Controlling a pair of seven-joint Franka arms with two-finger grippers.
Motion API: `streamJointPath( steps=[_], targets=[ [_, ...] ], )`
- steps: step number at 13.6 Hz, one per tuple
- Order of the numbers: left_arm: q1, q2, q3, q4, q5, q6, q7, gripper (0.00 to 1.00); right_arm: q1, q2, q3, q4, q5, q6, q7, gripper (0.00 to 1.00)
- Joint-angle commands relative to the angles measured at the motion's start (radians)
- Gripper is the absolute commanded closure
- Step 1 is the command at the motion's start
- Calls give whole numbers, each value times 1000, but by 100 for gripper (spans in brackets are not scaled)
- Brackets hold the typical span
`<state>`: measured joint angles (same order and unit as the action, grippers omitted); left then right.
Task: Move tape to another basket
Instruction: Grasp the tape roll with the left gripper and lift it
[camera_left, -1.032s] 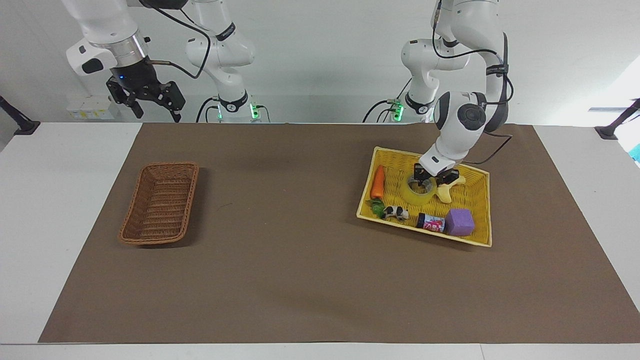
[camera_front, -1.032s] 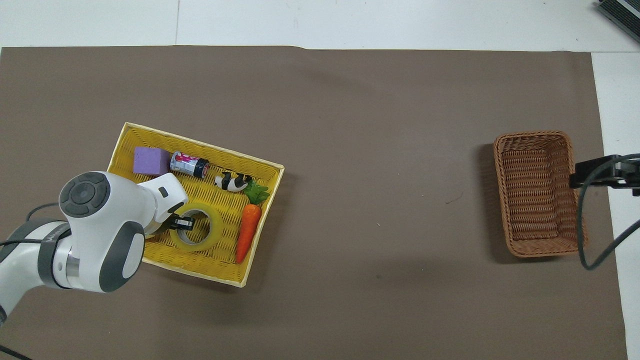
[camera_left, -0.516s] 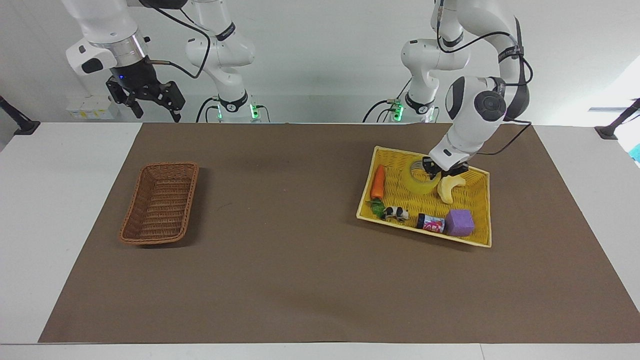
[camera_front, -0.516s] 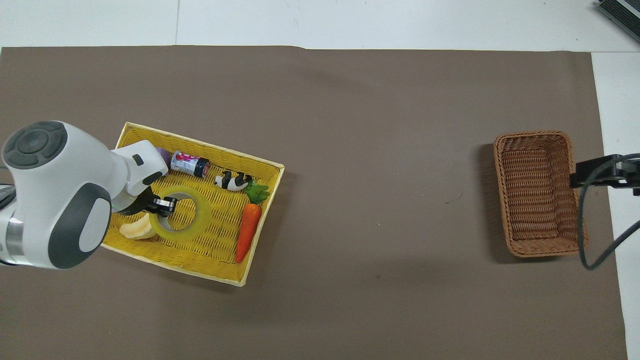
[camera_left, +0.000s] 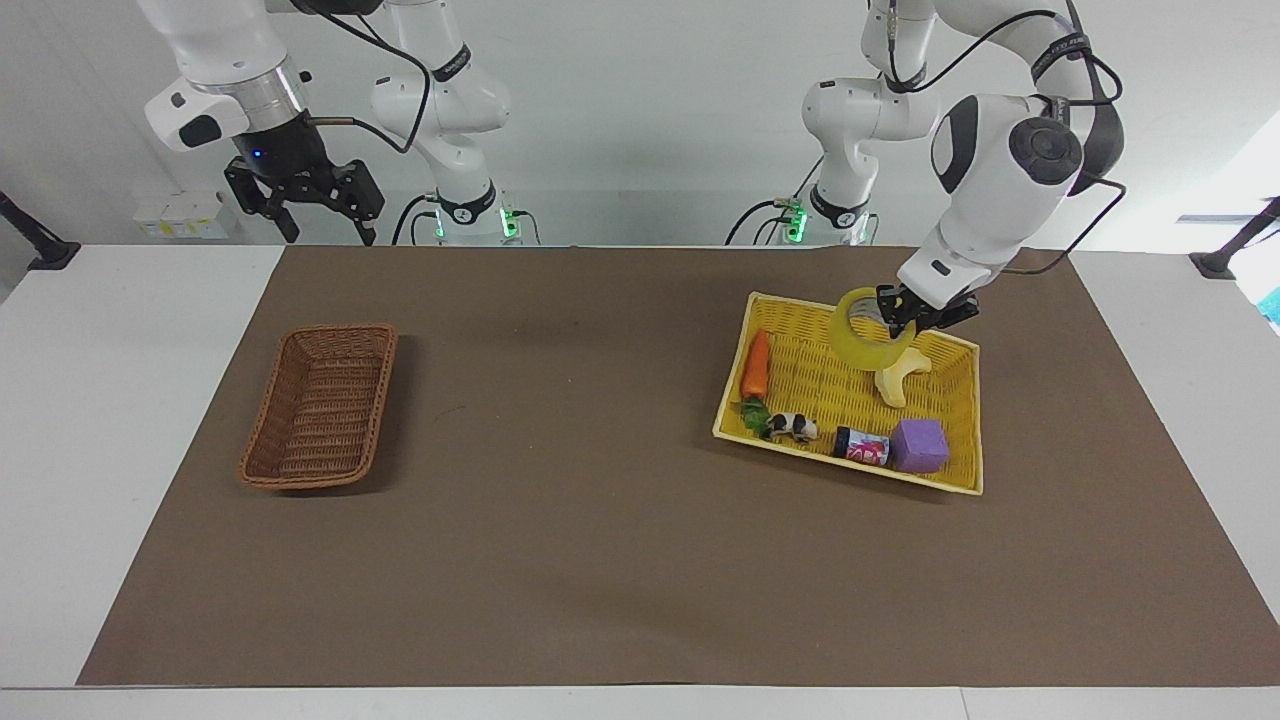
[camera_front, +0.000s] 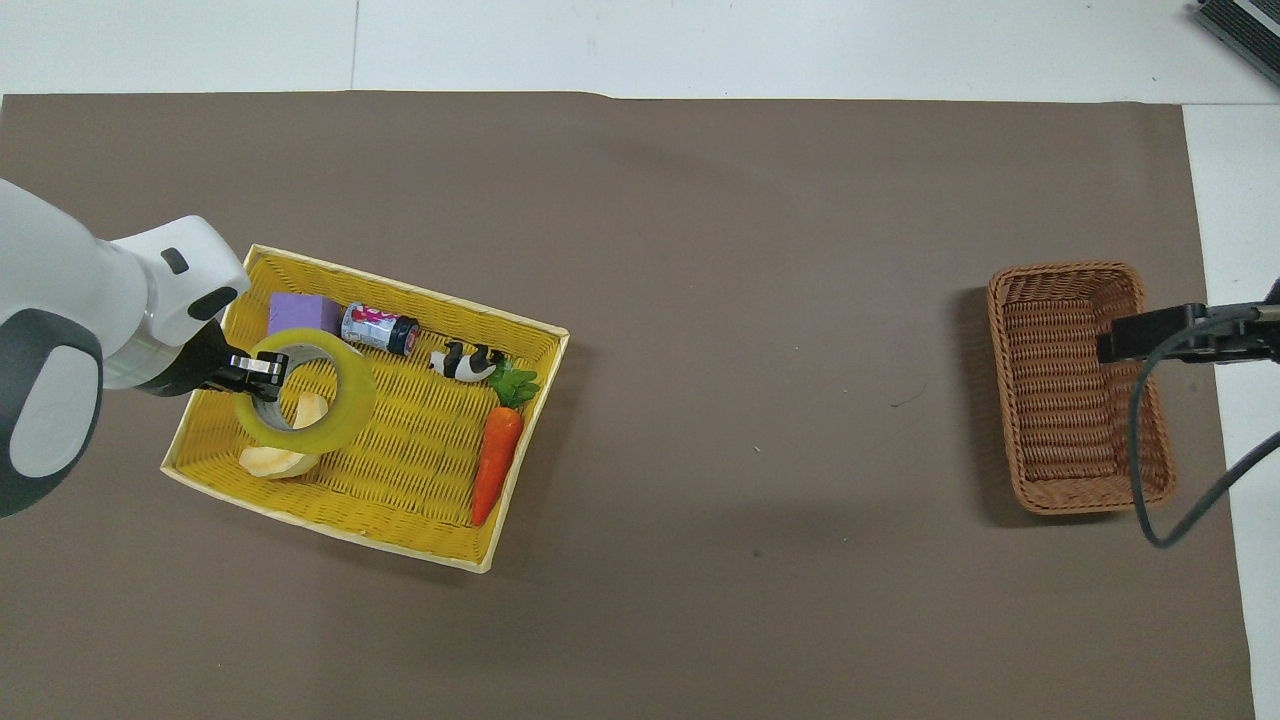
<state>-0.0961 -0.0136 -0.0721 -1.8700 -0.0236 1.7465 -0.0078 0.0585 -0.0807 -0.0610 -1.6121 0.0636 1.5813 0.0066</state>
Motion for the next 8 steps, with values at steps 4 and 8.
streamJointPath(
  steps=[4,8],
  targets=[
    [-72,0,-15,18,-13,22,-216,100,55,55,4,-29,103,74,-27,0],
    [-180,0,-15,12,-102,114,-328,100,58,36,3,-114,310,68,-25,0]
  ],
)
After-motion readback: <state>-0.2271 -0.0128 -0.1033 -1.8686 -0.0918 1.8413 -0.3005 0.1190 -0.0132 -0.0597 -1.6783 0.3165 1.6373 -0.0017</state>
